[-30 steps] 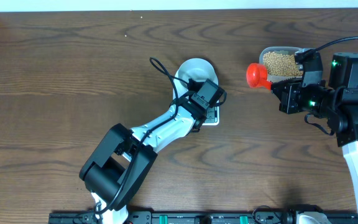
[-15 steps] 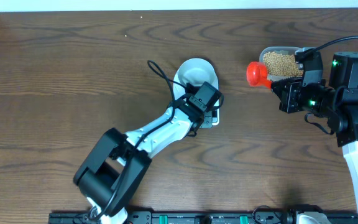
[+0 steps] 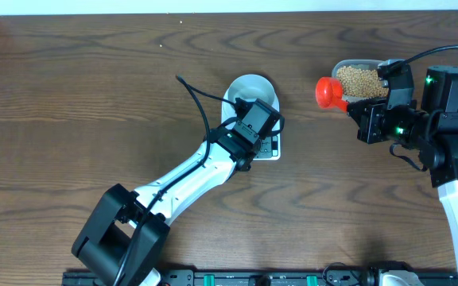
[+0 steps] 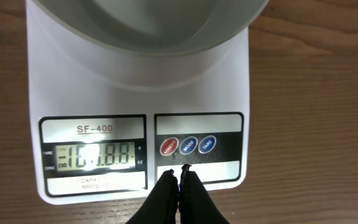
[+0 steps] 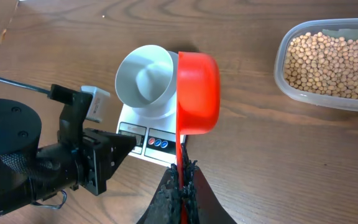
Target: Scoop item into bowl and weigh 50g on scale
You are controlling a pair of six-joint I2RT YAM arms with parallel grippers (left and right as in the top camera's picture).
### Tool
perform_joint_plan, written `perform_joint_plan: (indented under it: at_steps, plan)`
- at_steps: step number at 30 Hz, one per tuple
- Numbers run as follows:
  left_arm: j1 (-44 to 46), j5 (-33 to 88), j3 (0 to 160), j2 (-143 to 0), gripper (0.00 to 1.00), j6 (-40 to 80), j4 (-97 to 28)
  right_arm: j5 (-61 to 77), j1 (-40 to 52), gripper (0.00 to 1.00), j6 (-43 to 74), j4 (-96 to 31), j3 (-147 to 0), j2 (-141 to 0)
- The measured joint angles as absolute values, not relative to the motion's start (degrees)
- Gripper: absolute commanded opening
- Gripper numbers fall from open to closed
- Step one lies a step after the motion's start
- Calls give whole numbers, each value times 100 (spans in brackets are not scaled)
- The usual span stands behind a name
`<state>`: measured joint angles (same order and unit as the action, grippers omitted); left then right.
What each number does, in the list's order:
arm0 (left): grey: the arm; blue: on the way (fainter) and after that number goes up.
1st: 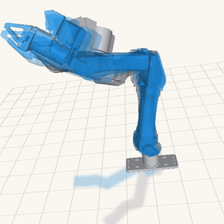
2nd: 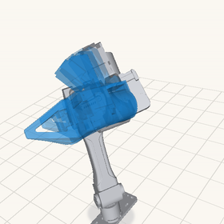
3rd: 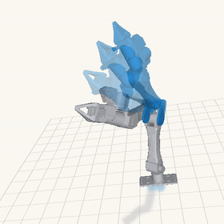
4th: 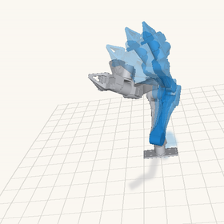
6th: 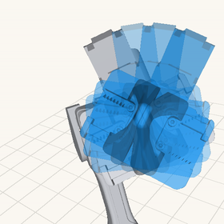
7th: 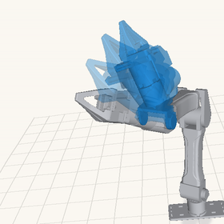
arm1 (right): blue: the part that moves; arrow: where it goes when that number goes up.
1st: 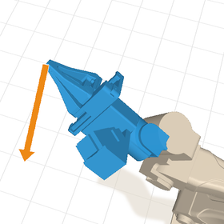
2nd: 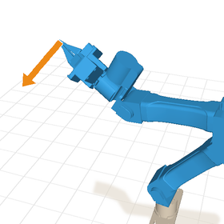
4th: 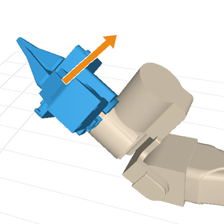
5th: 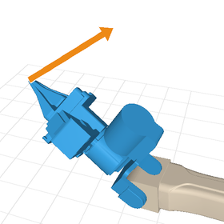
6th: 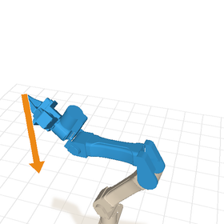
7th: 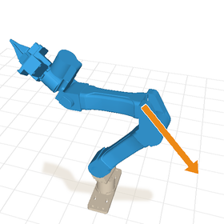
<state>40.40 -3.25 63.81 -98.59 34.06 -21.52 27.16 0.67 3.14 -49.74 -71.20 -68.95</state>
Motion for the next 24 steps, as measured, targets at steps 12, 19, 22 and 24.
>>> perform_joint_plan:
  at_steps: [12, 19, 22, 24]
  plan:
    - [4040, -489, 6381, -10486, 7, 3404, -1885, 2709, 67, 1, 250, -4969, -7120, -6895]
    - [4040, -504, 6381, -10641, 7, 3271, -1863, 2700, 67, 1, 248, -4971, -7120, -6895]
    - [4040, -548, 6381, -10713, 7, 3214, -1848, 2698, 67, 1, 246, -4971, -7120, -6895]
    - [4040, -580, 6381, -10715, 7, 3142, -1778, 2696, 67, 1, 246, -4974, -7120, -6895]
